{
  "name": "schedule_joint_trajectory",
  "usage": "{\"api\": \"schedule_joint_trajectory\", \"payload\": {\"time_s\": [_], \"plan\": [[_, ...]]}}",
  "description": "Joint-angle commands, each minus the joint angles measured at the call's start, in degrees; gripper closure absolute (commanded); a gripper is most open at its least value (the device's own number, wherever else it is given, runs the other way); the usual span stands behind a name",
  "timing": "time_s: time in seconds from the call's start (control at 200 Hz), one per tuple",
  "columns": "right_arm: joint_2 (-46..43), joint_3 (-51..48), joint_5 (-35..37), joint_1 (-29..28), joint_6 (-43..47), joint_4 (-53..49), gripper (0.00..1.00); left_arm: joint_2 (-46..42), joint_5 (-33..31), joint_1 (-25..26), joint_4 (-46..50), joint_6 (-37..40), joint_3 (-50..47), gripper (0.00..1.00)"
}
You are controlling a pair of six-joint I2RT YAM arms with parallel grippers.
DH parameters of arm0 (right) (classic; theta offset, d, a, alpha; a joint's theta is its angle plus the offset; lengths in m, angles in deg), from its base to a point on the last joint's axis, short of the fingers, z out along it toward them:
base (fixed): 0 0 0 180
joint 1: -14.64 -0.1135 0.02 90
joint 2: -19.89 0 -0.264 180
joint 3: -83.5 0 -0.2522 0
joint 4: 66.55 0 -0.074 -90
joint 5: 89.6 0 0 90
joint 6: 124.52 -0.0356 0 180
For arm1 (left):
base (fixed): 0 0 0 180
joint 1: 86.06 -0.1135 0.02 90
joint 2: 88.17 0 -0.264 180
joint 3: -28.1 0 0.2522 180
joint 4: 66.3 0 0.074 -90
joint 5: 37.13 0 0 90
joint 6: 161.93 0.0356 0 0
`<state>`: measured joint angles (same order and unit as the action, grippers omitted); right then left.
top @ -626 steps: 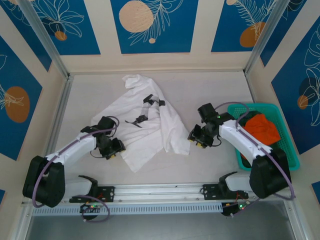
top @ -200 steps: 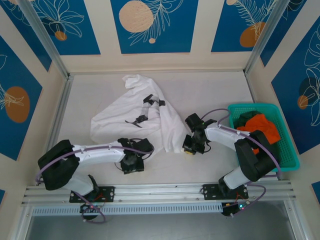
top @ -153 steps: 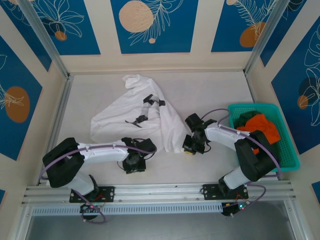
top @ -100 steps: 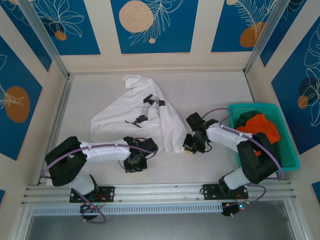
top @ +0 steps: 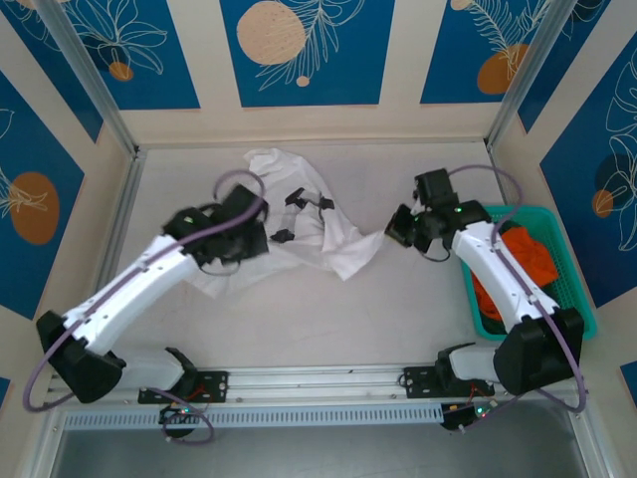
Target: Fold and stack the t-shirts
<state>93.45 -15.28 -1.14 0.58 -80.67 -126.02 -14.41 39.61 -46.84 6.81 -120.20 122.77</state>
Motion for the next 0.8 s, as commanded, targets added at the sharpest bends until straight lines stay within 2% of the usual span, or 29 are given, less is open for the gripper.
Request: {"api": "schedule_joint_trajectory", "payload": {"time_s": [0.0, 0.065, 0.13, 0.29, 0.38, 0.45, 0.51, 0.57, 0.635, 0.68, 0.715, 0.795], "plan": [[-3.0, 6.4, -3.3, 1.3, 2.2, -2.4, 1.00, -0.6, -2.9, -2.6, 3.6, 12.4, 11.4, 1.00], [-4.1, 7.8, -3.7, 1.6, 2.3, -1.6, 1.00, 0.2, -5.6, -2.9, 5.9, 14.5, 15.3, 1.00], [-5.7, 5.9, -5.3, 1.5, 2.3, -0.3, 1.00, -1.2, -6.8, -3.4, 7.6, 14.0, 13.3, 1.00], [-9.7, -7.7, -9.1, 1.4, 0.2, -0.7, 1.00, -11.7, -5.9, -6.3, 11.3, 5.1, -6.8, 1.00], [-12.6, -16.3, -8.9, 1.2, -1.8, -0.7, 1.00, -19.9, -1.5, -10.8, 12.3, -1.1, -19.4, 1.00], [-14.5, -20.5, -8.1, 1.3, -3.5, 0.3, 1.00, -24.7, 3.0, -15.2, 10.2, -3.1, -26.8, 1.00], [-14.5, -21.9, -7.3, 1.7, -4.4, 2.1, 1.00, -25.8, 6.2, -18.9, 7.2, -3.5, -30.5, 1.00], [-12.2, -20.8, -6.2, 2.4, -4.9, 4.7, 1.00, -23.2, 9.4, -22.7, 1.7, -1.6, -31.8, 1.00], [-5.7, -15.4, -5.8, 4.2, -4.0, 7.1, 1.00, -15.0, 13.9, -27.1, -5.3, 2.8, -28.4, 1.00], [1.0, -8.3, -5.9, 5.9, -2.9, 6.6, 1.00, -6.5, 17.6, -29.7, -8.5, 6.9, -21.3, 1.00], [6.9, -0.4, -6.5, 7.6, -1.6, 4.7, 1.00, 0.4, 18.9, -30.5, -8.6, 10.0, -12.1, 1.00], [19.9, 25.9, -6.5, 11.2, 0.4, -4.1, 1.00, 14.3, 18.5, -30.7, -6.2, 15.8, 14.8, 1.00]]}}
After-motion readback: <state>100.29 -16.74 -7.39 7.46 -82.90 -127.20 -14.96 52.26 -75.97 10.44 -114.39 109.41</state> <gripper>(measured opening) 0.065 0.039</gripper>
